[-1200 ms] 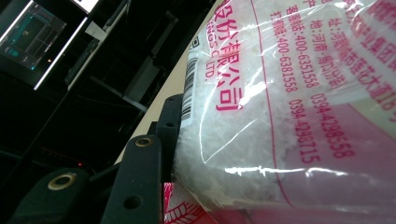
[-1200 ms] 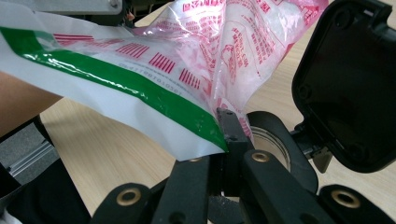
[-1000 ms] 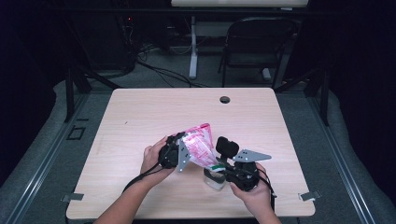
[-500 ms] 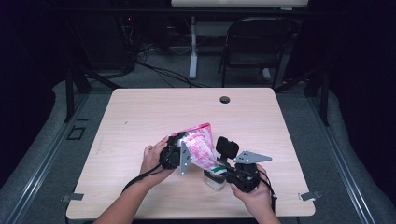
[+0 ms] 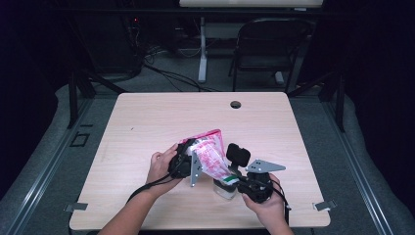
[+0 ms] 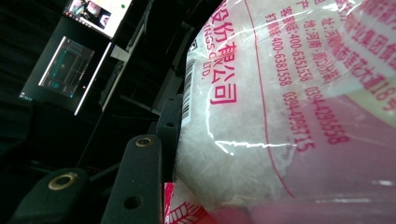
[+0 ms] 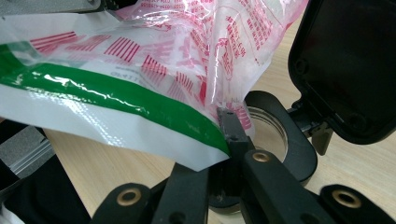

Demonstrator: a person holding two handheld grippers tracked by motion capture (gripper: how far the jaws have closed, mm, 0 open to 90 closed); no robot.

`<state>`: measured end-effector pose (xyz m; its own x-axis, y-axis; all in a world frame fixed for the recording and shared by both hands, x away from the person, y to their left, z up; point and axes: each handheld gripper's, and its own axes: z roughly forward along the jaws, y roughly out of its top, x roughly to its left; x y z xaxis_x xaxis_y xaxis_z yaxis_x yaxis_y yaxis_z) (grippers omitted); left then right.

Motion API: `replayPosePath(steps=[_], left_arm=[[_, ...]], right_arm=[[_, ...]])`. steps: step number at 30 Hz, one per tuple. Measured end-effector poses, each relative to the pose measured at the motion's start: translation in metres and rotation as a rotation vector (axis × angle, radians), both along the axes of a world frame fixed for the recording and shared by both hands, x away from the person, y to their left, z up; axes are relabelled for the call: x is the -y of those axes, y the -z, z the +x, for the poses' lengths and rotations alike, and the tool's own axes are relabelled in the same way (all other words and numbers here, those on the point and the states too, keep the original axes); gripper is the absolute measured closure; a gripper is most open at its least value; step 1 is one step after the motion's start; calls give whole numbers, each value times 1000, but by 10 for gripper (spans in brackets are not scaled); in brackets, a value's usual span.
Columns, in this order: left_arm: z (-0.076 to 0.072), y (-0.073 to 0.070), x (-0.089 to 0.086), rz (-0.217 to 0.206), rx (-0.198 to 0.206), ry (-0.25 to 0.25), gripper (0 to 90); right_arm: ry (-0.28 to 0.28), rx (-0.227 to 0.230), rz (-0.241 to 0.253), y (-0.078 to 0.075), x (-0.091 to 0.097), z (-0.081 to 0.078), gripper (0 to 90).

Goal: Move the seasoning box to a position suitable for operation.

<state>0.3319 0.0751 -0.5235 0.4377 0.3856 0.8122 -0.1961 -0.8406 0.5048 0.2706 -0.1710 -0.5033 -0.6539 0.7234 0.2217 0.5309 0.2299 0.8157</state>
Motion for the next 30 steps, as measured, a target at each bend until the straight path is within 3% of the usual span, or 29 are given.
replayPosePath(steps=[16,30], left_arm=[[-4,0,1,42,56,-1,649],[-8,-2,2,109,122,4,653]], right_arm=[[6,0,4,3,0,0,900],[8,-8,-3,4,1,0,900]])
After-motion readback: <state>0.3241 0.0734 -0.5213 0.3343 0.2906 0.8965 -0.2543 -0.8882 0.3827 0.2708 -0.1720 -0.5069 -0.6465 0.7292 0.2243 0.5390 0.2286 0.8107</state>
